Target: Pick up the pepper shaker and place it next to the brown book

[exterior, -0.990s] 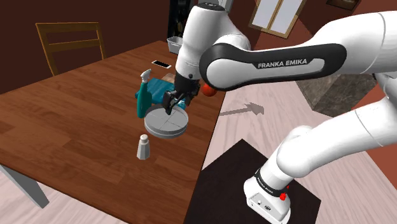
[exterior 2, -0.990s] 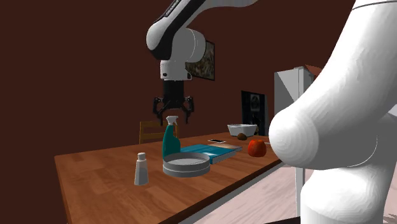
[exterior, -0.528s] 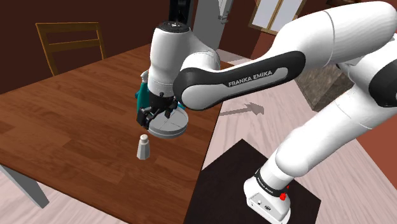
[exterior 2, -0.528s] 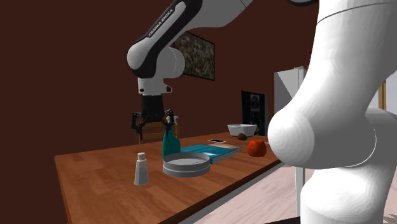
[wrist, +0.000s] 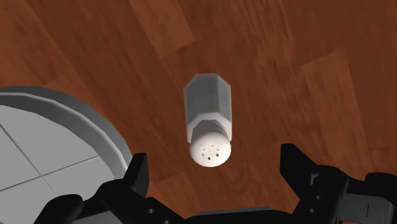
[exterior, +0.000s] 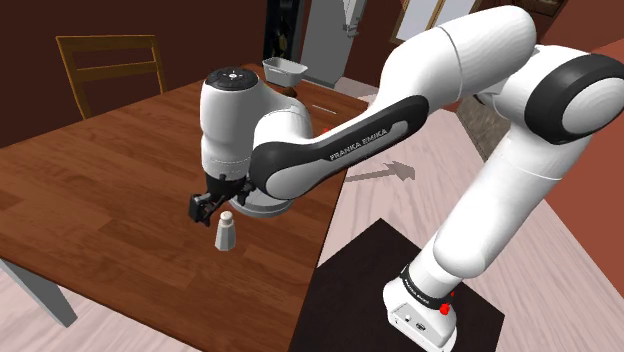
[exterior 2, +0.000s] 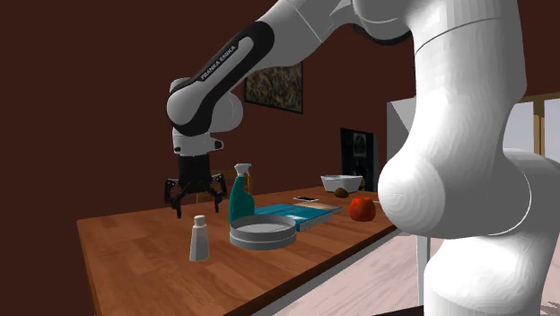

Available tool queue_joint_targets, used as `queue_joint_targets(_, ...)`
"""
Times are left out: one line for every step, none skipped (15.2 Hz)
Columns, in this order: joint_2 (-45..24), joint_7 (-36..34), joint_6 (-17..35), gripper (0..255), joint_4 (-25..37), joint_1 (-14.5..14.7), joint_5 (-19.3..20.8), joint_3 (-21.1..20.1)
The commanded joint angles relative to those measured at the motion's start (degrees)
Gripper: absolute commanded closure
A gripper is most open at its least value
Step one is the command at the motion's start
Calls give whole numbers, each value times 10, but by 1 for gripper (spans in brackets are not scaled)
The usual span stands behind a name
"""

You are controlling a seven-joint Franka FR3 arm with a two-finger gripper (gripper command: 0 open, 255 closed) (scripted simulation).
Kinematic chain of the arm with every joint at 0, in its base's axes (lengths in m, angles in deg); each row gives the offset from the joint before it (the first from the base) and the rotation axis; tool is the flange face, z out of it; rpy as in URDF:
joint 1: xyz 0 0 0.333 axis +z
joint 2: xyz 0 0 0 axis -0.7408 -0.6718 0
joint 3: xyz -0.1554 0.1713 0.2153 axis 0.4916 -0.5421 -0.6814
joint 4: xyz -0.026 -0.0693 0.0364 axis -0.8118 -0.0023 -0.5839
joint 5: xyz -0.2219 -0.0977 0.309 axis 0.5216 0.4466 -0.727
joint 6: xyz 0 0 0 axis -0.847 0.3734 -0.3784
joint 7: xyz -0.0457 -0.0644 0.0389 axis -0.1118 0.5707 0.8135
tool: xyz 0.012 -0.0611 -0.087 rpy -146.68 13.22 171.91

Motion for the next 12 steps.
queue_joint_targets(-12, -9, 12, 0, -4, 1, 14, 2)
queue_joint_targets(-19, -14, 18, 0, -6, 2, 21, 3)
queue_joint_targets(-25, -19, 24, 0, -8, 2, 28, 5)
queue_joint_targets(-29, -22, 27, 0, -10, 3, 32, 6)
queue_joint_targets(-29, -22, 27, 0, -10, 3, 32, 6)
queue_joint_targets(-29, -22, 27, 0, -10, 3, 32, 6)
queue_joint_targets(-29, -22, 27, 0, -10, 3, 32, 6)
queue_joint_targets(-29, -22, 27, 0, -10, 3, 32, 6)
queue_joint_targets(-29, -22, 27, 0, -10, 3, 32, 6)
queue_joint_targets(-29, -22, 27, 0, -10, 3, 32, 6)
queue_joint_targets(-29, -22, 27, 0, -10, 3, 32, 6)
queue_joint_targets(-29, -22, 27, 255, -10, 3, 32, 6)
